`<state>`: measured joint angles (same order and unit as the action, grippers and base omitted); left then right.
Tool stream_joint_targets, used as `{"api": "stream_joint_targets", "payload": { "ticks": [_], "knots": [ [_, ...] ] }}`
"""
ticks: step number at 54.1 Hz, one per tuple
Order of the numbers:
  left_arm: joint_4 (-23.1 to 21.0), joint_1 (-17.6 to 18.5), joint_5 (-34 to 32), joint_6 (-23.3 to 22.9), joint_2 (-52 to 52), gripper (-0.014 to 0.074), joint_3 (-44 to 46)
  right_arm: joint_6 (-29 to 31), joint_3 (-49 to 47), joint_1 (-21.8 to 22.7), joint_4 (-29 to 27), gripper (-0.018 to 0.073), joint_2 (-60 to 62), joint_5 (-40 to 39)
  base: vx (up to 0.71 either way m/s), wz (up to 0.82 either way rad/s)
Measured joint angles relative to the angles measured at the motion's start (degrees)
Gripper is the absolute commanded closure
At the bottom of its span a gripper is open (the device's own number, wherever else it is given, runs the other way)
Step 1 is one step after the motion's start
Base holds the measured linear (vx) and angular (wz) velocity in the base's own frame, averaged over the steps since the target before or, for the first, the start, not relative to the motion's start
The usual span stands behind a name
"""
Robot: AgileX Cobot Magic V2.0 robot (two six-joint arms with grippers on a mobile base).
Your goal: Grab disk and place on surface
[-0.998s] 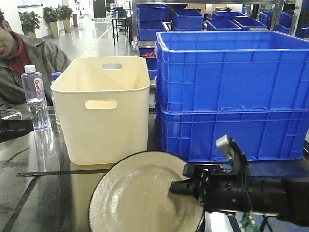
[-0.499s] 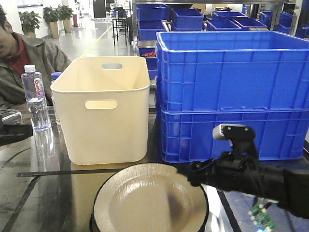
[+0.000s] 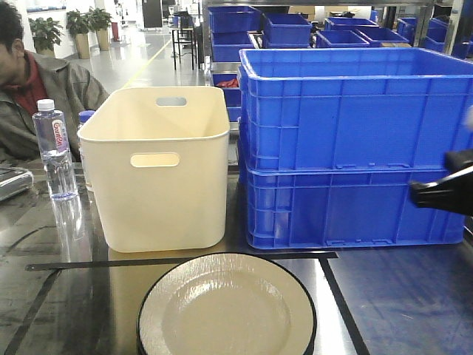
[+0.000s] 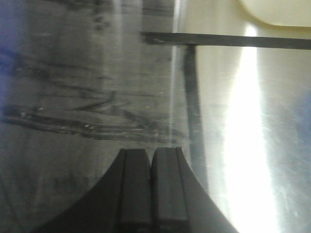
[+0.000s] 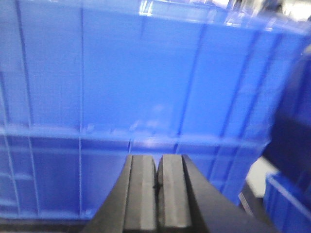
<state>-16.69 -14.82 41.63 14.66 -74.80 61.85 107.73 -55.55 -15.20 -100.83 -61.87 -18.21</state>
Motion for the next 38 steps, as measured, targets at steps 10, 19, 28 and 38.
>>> {"api": "stream_joint_targets", "payload": {
  "ticks": [10,19,28,38],
  "knots": [
    [-5.12,4.35,-6.20,7.03,9.39,0.0598,-5.09,0.41,7.61,0.00,-0.17,0.0572,11.21,3.30,0.00,0.00],
    [-18.02,8.23,-8.47,20.99,22.27,0.0598,-10.86,0.41,16.67,0.00,-0.17,0.0571,19.87,9.30,0.00,0.00],
    [-27.77,8.97,-10.26,27.87,35.84,0.0598,-18.74,0.41,20.96,0.00,-0.12,0.0571,23.55,11.25,0.00,0.00],
    [-28.45,8.97,-10.97,28.33,43.12,0.0598,-24.06,0.41,20.97,0.00,-0.12,0.0571,23.79,11.84,0.00,0.00]
  ]
}}
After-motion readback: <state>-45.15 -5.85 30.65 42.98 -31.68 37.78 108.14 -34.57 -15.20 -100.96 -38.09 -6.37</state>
